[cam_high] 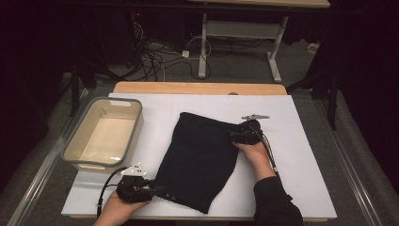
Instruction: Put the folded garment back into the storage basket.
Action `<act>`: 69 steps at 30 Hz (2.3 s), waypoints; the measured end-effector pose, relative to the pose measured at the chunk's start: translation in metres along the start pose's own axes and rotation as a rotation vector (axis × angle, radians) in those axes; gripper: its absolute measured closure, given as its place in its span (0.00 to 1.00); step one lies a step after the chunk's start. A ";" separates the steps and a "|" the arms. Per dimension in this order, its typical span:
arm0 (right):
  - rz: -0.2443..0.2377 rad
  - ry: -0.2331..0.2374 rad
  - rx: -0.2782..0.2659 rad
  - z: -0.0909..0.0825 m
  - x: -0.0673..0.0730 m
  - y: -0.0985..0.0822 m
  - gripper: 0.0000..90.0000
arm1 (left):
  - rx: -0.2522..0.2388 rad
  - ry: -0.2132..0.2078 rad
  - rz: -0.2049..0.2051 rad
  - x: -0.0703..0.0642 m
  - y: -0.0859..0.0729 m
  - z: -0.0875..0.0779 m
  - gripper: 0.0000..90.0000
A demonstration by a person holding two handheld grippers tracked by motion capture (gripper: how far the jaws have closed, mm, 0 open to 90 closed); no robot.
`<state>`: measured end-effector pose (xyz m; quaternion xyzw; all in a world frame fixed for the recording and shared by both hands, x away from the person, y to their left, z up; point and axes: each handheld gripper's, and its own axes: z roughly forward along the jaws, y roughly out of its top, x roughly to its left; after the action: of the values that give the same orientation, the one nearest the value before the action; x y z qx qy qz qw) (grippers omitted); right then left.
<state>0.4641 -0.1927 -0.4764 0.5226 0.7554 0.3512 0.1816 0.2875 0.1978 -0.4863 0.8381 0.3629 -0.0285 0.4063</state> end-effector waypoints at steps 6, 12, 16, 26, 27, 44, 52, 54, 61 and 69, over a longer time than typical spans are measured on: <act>0.001 0.086 -0.006 -0.002 0.003 -0.003 0.70 | 0.003 0.019 0.035 -0.004 0.001 0.000 0.74; -0.012 0.134 -0.017 -0.001 0.002 -0.004 0.81 | 0.006 0.033 0.060 -0.006 0.002 0.000 0.74; -0.037 0.112 -0.036 -0.002 0.005 -0.005 0.84 | 0.002 0.049 0.079 -0.007 0.002 -0.001 0.75; -0.117 0.071 -0.081 -0.008 0.013 -0.003 0.88 | 0.118 0.143 0.144 -0.018 0.021 -0.010 0.76; -0.126 0.068 -0.091 -0.009 0.014 -0.002 0.89 | 0.133 0.150 0.149 -0.018 0.025 -0.012 0.76; -0.149 0.055 -0.168 0.007 0.042 0.014 0.88 | 0.369 0.270 0.121 0.001 0.048 -0.019 0.77; -0.162 0.030 -0.134 0.014 0.042 0.006 0.88 | 0.402 0.268 0.125 0.002 0.052 -0.015 0.77; -0.162 0.023 -0.131 0.014 0.043 0.006 0.88 | 0.415 0.263 0.124 0.003 0.053 -0.014 0.77; -0.170 0.024 -0.130 0.014 0.043 0.005 0.88 | 0.474 0.244 0.118 0.007 0.062 -0.011 0.77; -0.182 0.016 -0.136 0.014 0.045 0.005 0.88 | 0.555 0.253 0.110 0.005 0.073 -0.006 0.77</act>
<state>0.4590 -0.1458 -0.4778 0.4355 0.7756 0.3878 0.2415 0.3360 0.1753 -0.4355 0.9323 0.3430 0.0001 0.1147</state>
